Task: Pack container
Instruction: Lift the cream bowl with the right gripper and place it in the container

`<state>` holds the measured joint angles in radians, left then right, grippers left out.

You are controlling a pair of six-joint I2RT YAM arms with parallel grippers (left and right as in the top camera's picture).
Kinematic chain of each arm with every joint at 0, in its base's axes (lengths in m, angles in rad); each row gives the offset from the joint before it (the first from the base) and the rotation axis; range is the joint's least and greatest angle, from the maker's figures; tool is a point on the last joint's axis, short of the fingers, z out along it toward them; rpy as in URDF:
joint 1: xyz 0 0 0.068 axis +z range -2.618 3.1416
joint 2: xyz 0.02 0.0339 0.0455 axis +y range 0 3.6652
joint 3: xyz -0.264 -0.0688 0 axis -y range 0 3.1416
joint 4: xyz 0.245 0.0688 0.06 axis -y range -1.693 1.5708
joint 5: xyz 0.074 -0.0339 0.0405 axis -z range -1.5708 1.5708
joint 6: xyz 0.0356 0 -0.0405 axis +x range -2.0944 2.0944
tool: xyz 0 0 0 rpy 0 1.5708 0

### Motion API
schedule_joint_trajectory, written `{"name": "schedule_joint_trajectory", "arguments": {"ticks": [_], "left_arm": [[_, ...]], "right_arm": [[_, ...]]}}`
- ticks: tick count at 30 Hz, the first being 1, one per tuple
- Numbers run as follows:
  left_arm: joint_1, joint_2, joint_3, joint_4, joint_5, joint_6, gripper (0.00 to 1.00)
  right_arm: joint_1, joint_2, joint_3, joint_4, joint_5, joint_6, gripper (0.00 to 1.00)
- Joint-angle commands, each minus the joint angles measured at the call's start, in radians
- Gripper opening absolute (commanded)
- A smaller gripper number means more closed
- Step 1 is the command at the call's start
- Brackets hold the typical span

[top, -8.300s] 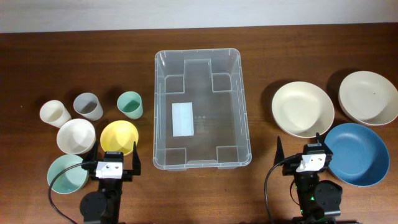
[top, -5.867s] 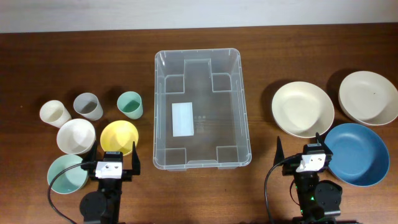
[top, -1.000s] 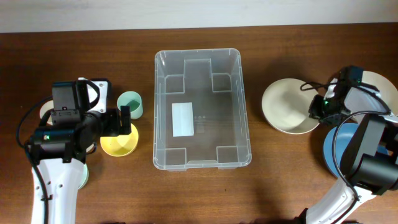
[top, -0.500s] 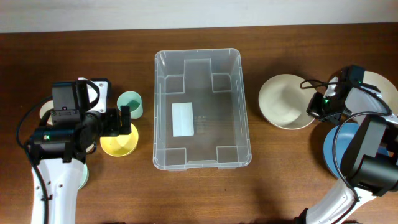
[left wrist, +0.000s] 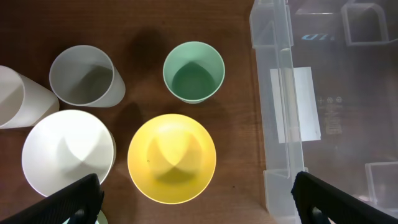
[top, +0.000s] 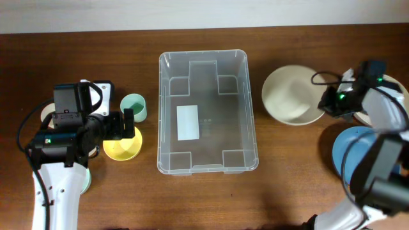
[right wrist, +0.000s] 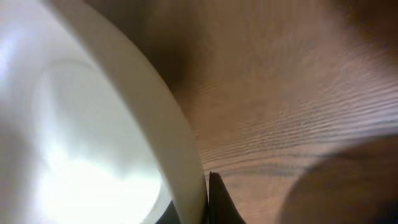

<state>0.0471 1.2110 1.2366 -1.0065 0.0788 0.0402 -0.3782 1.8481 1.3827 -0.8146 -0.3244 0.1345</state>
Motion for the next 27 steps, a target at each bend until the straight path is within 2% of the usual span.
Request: {"name": "schedule_joint_trajectory", "arguments": {"ticks": [1,8,13,20,27], "left_arm": [[0.002,0.002,0.019,0.004,0.0,-0.006,1.0],[0.002,0.002,0.019,0.011,0.0,-0.006,0.99],[0.002,0.002,0.019,0.011,0.0,-0.006,0.99],[0.002,0.002,0.019,0.011,0.0,-0.006,0.99],[0.002,0.002,0.019,0.011,0.0,-0.006,1.0]], "right_arm": [[0.012,-0.173,0.067,-0.016,-0.038,-0.007,0.04],[0.161,-0.375,0.072,-0.014,-0.024,-0.027,0.04],[0.42,-0.422,0.072,0.019,0.127,-0.026,0.04],[0.734,-0.315,0.072,0.112,0.437,-0.019,0.04],[0.823,-0.084,0.072,0.245,0.472,0.016,0.04]]}}
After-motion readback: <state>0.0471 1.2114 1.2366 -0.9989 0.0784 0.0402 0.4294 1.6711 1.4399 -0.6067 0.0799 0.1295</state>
